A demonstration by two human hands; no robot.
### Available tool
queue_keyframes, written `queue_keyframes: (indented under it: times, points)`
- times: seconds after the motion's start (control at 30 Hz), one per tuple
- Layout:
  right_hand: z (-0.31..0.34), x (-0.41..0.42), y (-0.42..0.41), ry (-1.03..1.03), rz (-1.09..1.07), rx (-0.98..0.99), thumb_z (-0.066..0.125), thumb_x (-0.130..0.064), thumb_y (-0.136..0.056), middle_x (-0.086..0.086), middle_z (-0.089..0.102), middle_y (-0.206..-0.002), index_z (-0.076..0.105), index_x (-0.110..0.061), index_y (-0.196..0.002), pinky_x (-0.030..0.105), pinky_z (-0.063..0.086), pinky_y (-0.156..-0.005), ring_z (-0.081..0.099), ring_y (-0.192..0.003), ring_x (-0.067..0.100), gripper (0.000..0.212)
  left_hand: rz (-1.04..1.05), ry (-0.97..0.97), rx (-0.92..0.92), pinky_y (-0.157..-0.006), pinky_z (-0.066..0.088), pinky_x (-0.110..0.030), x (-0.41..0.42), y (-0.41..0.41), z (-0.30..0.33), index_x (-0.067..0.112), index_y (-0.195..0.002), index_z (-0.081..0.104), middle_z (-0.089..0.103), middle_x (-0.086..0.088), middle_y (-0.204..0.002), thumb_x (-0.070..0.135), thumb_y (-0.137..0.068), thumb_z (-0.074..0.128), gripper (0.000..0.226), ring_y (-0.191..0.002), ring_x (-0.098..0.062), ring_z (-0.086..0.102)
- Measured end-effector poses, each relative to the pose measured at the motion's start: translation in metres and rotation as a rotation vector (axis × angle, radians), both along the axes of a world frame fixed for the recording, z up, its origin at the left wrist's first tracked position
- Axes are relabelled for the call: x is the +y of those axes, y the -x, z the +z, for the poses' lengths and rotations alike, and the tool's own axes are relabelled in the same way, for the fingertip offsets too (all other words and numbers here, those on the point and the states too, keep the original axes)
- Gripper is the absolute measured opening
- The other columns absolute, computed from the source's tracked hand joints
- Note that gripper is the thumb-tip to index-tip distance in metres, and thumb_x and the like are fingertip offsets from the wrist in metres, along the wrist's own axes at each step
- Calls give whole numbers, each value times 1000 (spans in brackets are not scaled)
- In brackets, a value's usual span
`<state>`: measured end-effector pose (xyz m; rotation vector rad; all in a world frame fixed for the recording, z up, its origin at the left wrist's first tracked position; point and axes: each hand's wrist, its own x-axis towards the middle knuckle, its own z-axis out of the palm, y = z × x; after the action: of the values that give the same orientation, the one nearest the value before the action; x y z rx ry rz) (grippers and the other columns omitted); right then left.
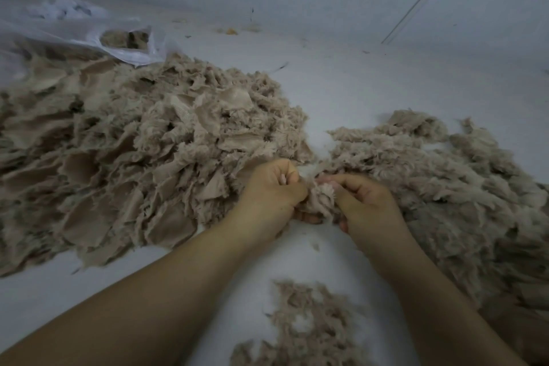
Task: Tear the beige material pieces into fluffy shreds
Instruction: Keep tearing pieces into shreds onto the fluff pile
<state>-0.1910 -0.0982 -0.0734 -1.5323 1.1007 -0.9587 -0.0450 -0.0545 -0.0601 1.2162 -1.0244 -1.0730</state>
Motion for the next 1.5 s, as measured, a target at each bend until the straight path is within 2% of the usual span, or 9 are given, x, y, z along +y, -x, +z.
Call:
queue_keyframes:
  times: [0.17, 0.33, 0.47, 0.57, 0.9, 1.07, 1.23, 1.33, 1.5]
  points:
    - [-4, -2, 2, 27, -61, -14, 55, -17, -102, -7, 55, -46, 71, -25, -85, 15, 39, -42, 45, -40, 1, 25, 84, -2, -380, -45, 53, -38, -7, -25, 2, 13, -58, 38, 38, -7, -52, -13, -82, 51, 37, -36, -16, 49]
    - [-5, -3, 0, 10, -64, -20, 54, -17, -102, -3, 57, -50, 71, -18, -90, 16, 38, -44, 45, -42, 4, 20, 75, 35, -591, -47, 54, -44, -7, -28, 3, 11, -66, 45, 45, -2, -55, 7, -76, 62, 20, -51, -21, 49]
    - [-2, -1, 0, 14, -50, -47, 53, -14, -102, -6, 56, -47, 70, -10, -90, 15, 38, -42, 45, -41, 2, 21, -45, 10, -501, -52, 45, -27, -6, -17, 5, 22, -85, 58, 58, 7, -67, 36, -75, 73, 24, -56, -7, 51]
    - [0, 0, 0, 23, -61, -48, 53, -14, -102, -8, 54, -45, 68, -10, -86, 14, 37, -42, 43, -40, 0, 23, -156, 40, -655, -54, 42, -18, -5, -14, 3, 18, -78, 66, 59, 9, -66, 19, -84, 75, 11, -56, -1, 51]
    - [-9, -8, 5, 86, -265, 143, 52, -22, -103, -7, 54, -50, 61, -23, -78, 28, 35, -51, 43, -45, 14, 27, -166, -112, -324, -47, 37, -16, 1, -26, 21, 12, -69, 70, 57, -2, -52, 0, -89, 65, 24, -43, -12, 43]
    - [-4, -6, 9, 266, -337, 436, 52, -24, -102, -9, 56, -62, 60, -23, -89, 18, 32, -44, 50, -53, 6, 15, -199, -174, -167, -39, 22, -14, 1, -28, 26, 7, -64, 62, 42, -1, -39, -5, -92, 58, 30, -31, -8, 29]
    - [0, -4, 12, 264, -360, 553, 51, -22, -102, -9, 53, -61, 58, -24, -88, 17, 25, -39, 46, -50, 3, 16, -438, -129, -74, -47, 33, -19, 7, -38, 35, 10, -63, 70, 59, -12, -57, -3, -71, 75, 16, -48, -17, 45]
    - [2, -1, 11, 271, -321, 508, 56, -18, -97, -12, 55, -58, 63, -24, -83, 11, 35, -40, 53, -48, 2, 17, -337, -114, -167, -63, 37, -27, 5, -41, 33, 5, -66, 70, 62, -20, -70, 1, -72, 79, 12, -66, -29, 50]
    - [2, 5, 5, 235, -203, 170, 61, -10, -90, 2, 62, -60, 72, -34, -87, 13, 34, -40, 44, -40, 4, 26, -6, -33, -264, -43, 31, -15, 1, -26, 18, -1, -74, 66, 55, -7, -47, 2, -83, 74, 12, -39, -9, 39]
